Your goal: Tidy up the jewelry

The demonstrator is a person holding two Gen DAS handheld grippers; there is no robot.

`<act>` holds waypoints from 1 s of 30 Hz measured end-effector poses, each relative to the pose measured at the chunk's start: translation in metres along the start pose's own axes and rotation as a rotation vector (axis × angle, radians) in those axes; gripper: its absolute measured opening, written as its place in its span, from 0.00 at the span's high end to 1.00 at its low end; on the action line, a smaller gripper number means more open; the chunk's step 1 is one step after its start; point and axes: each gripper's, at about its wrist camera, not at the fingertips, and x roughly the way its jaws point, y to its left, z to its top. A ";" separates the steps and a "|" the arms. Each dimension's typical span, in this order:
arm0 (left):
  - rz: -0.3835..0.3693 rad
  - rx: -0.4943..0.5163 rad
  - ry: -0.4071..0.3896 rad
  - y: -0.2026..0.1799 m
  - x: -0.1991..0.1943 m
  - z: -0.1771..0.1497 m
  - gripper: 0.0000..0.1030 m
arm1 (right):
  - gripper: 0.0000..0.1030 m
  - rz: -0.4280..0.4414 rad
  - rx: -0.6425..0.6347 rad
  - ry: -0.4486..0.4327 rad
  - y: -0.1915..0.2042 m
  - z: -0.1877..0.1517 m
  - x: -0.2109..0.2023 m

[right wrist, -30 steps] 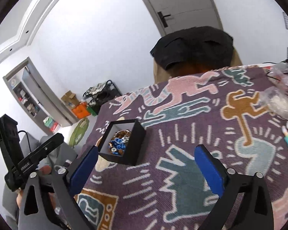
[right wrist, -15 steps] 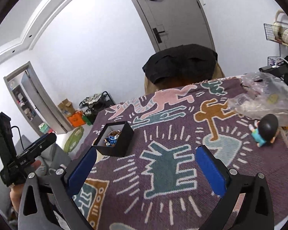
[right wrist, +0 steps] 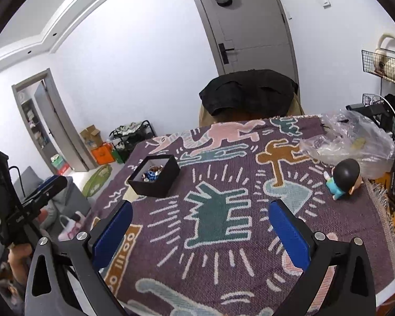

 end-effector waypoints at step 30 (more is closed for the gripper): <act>-0.008 0.039 -0.004 -0.003 -0.011 -0.007 0.00 | 0.00 -0.002 -0.027 -0.013 0.008 -0.009 0.004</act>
